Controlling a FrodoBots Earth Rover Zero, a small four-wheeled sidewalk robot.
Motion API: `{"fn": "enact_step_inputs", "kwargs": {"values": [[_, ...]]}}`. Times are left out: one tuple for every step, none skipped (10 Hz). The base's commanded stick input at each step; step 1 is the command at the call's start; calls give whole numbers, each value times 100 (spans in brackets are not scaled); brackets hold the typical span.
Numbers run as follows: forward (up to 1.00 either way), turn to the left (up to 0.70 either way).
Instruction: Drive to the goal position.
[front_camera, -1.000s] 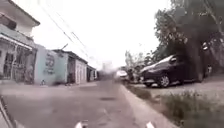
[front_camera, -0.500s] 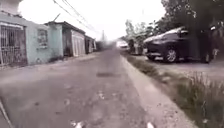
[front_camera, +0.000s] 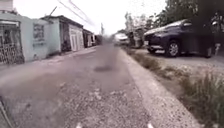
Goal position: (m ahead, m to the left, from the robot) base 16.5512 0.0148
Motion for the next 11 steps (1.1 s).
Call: {"fn": "enact_step_inputs", "kwargs": {"values": [[11,1],[11,1],[11,1],[11,1],[11,1],[10,1],[9,1],[11,1],[10,1],[11,2],[10,2]]}}
